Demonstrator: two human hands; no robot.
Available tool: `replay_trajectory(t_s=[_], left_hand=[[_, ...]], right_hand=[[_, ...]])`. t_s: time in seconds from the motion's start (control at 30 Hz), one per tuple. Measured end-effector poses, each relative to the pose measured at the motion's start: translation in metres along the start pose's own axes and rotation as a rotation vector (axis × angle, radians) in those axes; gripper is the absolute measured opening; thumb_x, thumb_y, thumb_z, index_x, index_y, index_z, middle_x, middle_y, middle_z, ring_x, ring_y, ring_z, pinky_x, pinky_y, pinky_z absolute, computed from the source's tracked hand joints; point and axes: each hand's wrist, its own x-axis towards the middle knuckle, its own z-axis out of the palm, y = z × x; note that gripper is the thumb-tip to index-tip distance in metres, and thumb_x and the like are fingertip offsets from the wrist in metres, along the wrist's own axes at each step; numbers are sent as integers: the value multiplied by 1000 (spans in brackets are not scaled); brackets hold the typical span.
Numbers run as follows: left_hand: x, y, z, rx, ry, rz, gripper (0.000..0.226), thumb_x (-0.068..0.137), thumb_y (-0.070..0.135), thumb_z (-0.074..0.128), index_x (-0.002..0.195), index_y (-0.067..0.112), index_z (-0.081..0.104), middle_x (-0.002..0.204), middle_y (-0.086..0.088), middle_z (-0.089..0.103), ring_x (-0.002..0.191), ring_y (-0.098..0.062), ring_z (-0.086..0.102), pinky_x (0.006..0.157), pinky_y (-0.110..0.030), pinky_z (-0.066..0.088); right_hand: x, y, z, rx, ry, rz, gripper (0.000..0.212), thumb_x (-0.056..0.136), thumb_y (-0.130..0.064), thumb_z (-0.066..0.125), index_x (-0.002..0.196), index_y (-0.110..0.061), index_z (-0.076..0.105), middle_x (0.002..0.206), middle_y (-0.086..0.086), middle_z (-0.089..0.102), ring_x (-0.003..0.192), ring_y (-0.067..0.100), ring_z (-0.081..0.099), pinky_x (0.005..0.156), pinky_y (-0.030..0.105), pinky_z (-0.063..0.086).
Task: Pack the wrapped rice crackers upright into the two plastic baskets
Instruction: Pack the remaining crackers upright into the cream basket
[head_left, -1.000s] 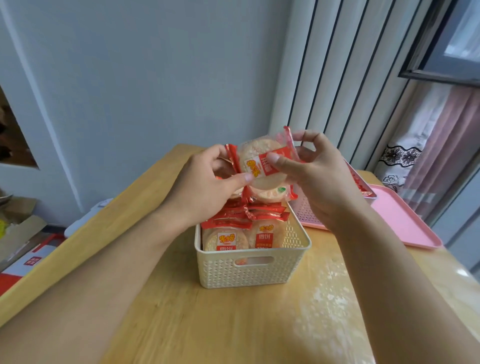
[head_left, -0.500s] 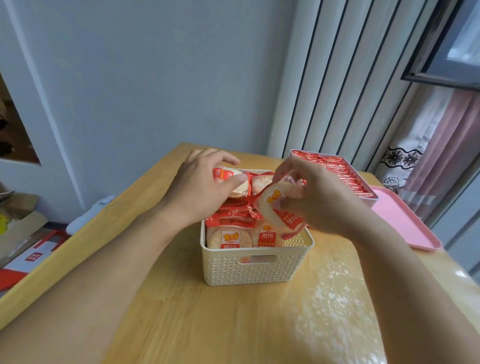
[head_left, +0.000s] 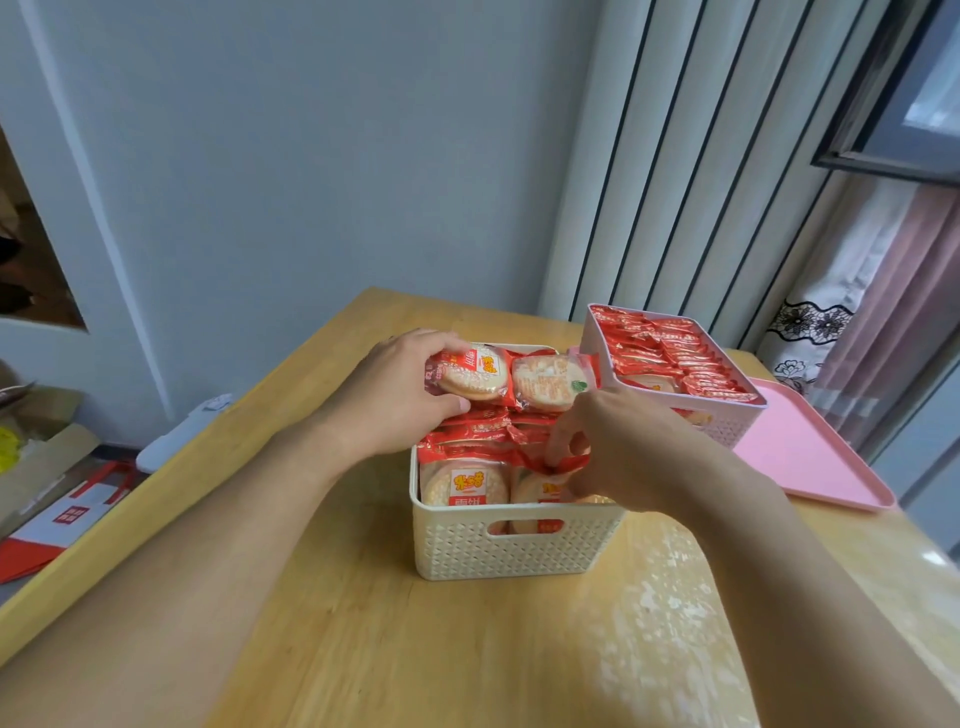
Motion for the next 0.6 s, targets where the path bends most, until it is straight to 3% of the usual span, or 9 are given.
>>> replay_trajectory(t_s=[0.1,0.2,0.3,0.37,0.47,0.6], left_hand=[[0,2,0,-79,139,-3,45,77,35,86,119,29,75,128,13,68,112,-6,61,92,-21,49],[-1,8,-1,-255,418,5,39,75,37,86,110,21,79,108,11,75,95,0,69,79,-10,53],[-4,18,-3,-337,550,138,32,76,31,87,104,17,80,98,13,76,87,2,71,78,-14,56],[-7,25,-1,-304,574,303,30,76,29,87,102,15,81,99,9,77,86,1,71,79,-17,57],[-9,30,7,-193,540,571,26,79,30,85,99,13,82,97,3,78,87,-10,71,79,-29,57],[-10,30,8,-200,494,640,20,83,35,81,84,15,83,95,3,77,90,-12,69,82,-27,52]], right_hand=[[-1,0,-6,184,106,-5,20,88,-32,75,106,-39,76,101,-17,71,83,4,66,72,27,60],[1,-6,-9,464,251,-21,15,91,-39,71,104,-35,76,93,-16,71,78,2,66,70,29,61],[1,-14,-12,1043,337,32,50,79,-58,69,112,-20,66,93,-2,76,82,14,74,79,42,62],[-1,-16,-17,1350,308,82,62,79,-62,65,116,-13,59,99,7,77,87,26,75,86,47,61],[-5,-18,-23,1538,285,54,56,87,-53,63,116,-5,60,100,14,77,87,30,75,83,40,62],[-7,-17,-24,1527,356,101,36,90,-18,71,117,-3,52,93,11,77,83,27,77,70,36,64]])
